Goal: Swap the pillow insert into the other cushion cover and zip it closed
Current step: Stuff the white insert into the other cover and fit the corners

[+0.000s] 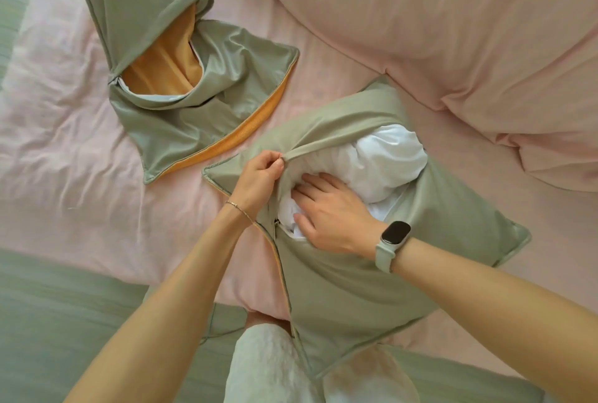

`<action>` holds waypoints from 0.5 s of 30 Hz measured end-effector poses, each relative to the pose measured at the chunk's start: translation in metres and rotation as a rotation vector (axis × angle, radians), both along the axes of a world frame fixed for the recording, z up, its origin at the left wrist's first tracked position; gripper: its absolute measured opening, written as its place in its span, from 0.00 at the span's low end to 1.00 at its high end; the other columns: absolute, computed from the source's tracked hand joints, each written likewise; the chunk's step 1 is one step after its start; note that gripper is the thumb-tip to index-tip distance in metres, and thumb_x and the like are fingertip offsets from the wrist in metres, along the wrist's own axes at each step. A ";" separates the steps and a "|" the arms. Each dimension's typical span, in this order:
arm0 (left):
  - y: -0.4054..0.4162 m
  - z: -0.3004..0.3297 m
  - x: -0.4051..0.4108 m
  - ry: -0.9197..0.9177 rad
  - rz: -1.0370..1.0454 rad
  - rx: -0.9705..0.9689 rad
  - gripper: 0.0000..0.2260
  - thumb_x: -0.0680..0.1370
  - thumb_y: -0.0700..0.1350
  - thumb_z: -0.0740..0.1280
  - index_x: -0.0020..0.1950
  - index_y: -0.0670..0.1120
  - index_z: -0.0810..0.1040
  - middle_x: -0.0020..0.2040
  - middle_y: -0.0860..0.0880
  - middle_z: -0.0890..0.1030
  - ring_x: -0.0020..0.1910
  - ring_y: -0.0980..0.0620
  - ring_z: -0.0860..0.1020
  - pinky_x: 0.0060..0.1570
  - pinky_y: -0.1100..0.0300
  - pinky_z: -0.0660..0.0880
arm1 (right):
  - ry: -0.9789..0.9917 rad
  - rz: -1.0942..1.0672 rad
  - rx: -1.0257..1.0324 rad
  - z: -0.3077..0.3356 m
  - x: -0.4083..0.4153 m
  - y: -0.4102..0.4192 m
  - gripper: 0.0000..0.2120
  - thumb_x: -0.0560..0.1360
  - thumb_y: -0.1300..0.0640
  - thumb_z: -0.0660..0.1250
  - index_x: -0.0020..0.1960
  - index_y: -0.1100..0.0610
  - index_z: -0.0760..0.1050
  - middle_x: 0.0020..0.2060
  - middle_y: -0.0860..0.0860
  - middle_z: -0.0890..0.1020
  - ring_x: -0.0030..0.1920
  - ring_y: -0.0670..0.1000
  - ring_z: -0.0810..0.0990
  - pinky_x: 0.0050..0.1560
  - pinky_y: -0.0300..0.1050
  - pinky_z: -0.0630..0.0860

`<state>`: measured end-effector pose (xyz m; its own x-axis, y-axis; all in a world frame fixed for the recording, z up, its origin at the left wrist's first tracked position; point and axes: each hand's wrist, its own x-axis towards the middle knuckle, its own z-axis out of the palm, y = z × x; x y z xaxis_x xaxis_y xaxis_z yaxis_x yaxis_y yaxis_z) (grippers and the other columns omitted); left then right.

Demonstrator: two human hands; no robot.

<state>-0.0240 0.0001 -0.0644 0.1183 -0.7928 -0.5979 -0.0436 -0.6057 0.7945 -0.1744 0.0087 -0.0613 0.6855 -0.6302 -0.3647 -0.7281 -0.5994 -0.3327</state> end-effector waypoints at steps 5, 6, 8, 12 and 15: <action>0.009 0.012 -0.013 0.124 -0.001 -0.021 0.12 0.79 0.34 0.57 0.41 0.46 0.74 0.37 0.49 0.74 0.38 0.55 0.72 0.43 0.62 0.69 | 0.216 0.097 0.156 -0.016 0.008 -0.013 0.27 0.78 0.47 0.46 0.74 0.55 0.55 0.74 0.50 0.59 0.74 0.51 0.54 0.72 0.48 0.49; 0.010 0.012 -0.010 0.093 -0.021 -0.026 0.11 0.79 0.34 0.58 0.41 0.47 0.74 0.37 0.50 0.75 0.38 0.56 0.72 0.42 0.63 0.69 | 0.210 0.097 0.160 -0.016 0.011 -0.013 0.27 0.77 0.47 0.45 0.74 0.54 0.56 0.73 0.50 0.60 0.73 0.51 0.54 0.72 0.47 0.49; 0.012 0.013 -0.002 0.009 -0.113 -0.024 0.10 0.78 0.35 0.62 0.41 0.49 0.75 0.37 0.51 0.75 0.36 0.58 0.73 0.41 0.65 0.70 | 0.121 0.071 0.145 -0.007 0.012 -0.011 0.28 0.75 0.48 0.41 0.70 0.54 0.65 0.71 0.50 0.66 0.72 0.50 0.58 0.70 0.46 0.50; 0.024 0.015 0.007 -0.125 0.071 -0.054 0.06 0.78 0.37 0.62 0.46 0.47 0.77 0.40 0.52 0.77 0.34 0.63 0.74 0.41 0.66 0.73 | -0.137 -0.095 0.153 0.016 -0.007 0.000 0.17 0.77 0.52 0.53 0.43 0.59 0.79 0.48 0.57 0.82 0.55 0.57 0.75 0.57 0.45 0.63; 0.034 -0.001 0.013 -0.436 0.381 0.055 0.07 0.75 0.44 0.66 0.52 0.46 0.72 0.49 0.48 0.74 0.48 0.53 0.74 0.55 0.56 0.72 | -0.264 -0.268 -0.073 0.034 -0.014 0.005 0.21 0.75 0.50 0.55 0.26 0.56 0.69 0.22 0.51 0.72 0.27 0.54 0.73 0.30 0.41 0.64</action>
